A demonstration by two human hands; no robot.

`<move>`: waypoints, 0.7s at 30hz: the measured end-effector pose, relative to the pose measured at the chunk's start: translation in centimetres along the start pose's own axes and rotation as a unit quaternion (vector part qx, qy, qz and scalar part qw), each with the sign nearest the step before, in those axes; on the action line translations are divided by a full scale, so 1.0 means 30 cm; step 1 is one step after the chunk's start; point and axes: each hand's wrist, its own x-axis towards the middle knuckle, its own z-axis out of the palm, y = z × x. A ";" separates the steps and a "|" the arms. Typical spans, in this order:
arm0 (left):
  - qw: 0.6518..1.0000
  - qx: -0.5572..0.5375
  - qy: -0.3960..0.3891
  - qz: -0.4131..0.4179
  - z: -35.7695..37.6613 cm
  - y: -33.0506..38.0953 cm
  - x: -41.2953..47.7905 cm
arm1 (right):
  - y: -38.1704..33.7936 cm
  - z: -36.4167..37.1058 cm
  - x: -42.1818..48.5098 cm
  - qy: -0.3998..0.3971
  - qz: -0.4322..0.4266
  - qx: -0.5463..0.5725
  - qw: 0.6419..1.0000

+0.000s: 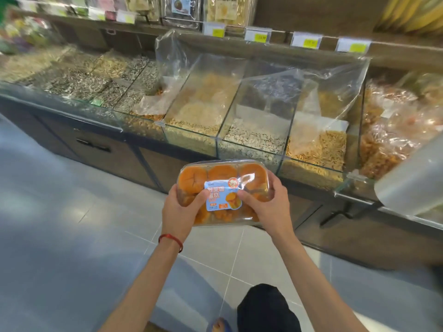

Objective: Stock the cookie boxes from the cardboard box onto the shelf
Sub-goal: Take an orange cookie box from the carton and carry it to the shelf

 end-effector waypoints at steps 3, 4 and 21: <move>1.000 -0.004 -0.018 0.011 0.056 0.071 0.156 | -0.026 0.014 0.162 0.022 0.000 -0.012 1.000; 1.000 -0.007 -0.023 0.013 0.079 0.094 0.213 | -0.032 0.016 0.221 0.027 0.001 -0.009 1.000; 0.990 0.032 -0.076 0.116 0.600 0.637 1.050 | -0.229 -0.072 1.184 0.110 -0.038 0.029 0.993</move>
